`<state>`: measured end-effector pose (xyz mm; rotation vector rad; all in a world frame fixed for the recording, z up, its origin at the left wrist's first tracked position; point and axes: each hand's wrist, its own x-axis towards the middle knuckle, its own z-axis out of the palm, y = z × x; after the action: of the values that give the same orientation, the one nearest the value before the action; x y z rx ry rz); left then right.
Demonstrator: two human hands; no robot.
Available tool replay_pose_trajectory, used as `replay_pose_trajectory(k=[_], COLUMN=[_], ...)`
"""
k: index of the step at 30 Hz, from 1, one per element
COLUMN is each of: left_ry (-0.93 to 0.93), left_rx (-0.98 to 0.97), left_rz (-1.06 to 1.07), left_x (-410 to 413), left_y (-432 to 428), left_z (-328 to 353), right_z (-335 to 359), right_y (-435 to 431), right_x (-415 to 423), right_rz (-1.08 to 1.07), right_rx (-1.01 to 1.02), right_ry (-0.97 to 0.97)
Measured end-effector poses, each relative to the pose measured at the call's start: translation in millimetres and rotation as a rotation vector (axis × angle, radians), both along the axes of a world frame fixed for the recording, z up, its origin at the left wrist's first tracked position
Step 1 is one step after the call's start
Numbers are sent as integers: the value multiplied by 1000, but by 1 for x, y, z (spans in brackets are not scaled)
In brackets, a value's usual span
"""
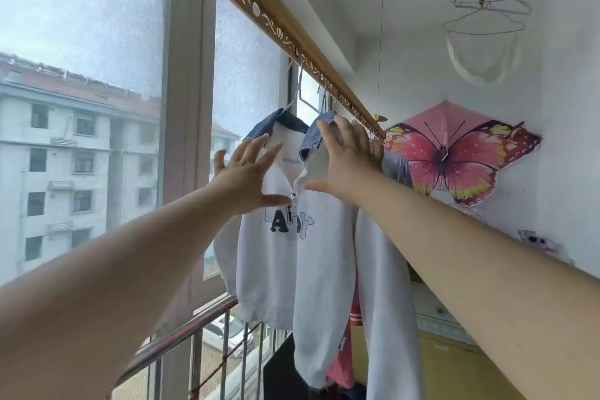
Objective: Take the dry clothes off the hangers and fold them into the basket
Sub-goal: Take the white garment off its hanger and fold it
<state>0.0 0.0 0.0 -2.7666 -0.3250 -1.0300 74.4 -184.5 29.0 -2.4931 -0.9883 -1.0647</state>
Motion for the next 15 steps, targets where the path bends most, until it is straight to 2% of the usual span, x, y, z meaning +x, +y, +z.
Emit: replay_pose_trajectory(k=[4,8,11,15], left_ry=[-24,-18,-27,-129], left_rx=[-33,-204,-448,-839], left_rz=[-45,-187,-333,-568], left_x=[11,19,23,29], left_y=[5,-8,-21,-38], left_z=[5,10,15,23], right_z=[2,3,1,-1], right_y=[5,7,9,11], right_x=[7,10,10,10], right_rz=[-31,-15,2,72], right_rx=[28,83,96,141], right_ry=[-19,-4,24,-1])
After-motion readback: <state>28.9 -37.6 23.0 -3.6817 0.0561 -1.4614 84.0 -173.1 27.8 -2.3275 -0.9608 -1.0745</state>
